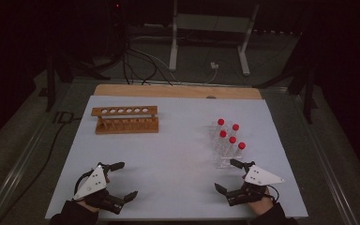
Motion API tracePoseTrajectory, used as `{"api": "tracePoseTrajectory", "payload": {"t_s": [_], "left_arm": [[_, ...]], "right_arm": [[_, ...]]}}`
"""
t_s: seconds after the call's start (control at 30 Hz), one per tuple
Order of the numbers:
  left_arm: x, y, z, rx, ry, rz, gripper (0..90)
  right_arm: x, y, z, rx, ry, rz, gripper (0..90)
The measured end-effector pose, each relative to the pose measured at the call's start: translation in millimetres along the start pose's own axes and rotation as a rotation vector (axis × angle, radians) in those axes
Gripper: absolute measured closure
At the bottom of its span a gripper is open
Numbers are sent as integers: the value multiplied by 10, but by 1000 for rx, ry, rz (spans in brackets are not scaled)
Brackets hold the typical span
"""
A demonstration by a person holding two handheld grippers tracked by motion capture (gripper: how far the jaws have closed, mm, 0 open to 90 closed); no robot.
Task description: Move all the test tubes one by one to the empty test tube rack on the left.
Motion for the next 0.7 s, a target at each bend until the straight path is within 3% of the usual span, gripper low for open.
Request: {"api": "tracePoseTrajectory", "payload": {"t_s": [0.13,0.47,0.57,0.6,0.7], "left_arm": [[19,-8,-4,6,-4,-8,4],[15,-4,-7,8,-7,-6,4],[21,-3,-11,6,-8,-9,4],[21,-3,-16,3,-10,-7,4],[15,-2,-12,3,-7,-6,4]], "right_arm": [[-17,9,18,44,30,-1,0],[12,23,6,102,-1,44,0],[30,33,0,115,9,35,0],[41,40,2,137,49,-4,0],[92,22,-78,125,44,4,0]]}}
Point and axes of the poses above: each handheld gripper's, and its own axes: y roughly forward along the jaws, z roughly out of its underside, x roughly to its left, the point moved 6 cm from there along y, roughly forward along the jaws, and after that the axes turned 7 degrees about -z, right-handed, at the moved point
